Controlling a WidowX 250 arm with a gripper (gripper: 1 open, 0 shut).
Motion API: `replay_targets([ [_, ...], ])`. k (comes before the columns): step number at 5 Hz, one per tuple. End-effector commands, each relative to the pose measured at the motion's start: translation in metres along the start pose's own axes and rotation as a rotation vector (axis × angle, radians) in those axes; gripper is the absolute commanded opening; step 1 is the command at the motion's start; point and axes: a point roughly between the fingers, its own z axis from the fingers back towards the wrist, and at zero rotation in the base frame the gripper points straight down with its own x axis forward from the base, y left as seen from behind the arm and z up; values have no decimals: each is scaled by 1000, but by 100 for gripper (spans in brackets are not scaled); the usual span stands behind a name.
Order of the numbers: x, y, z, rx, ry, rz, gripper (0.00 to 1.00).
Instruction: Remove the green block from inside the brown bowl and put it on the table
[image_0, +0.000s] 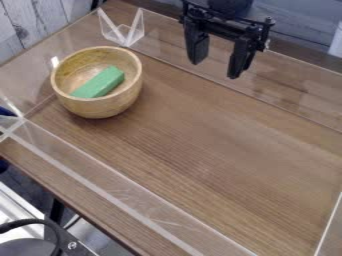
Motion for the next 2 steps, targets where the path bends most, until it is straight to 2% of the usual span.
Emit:
replay_targets([
  [1,0,-4,-10,4,22,-21,100],
  [2,-14,6,-9,52,11,-50,100],
])
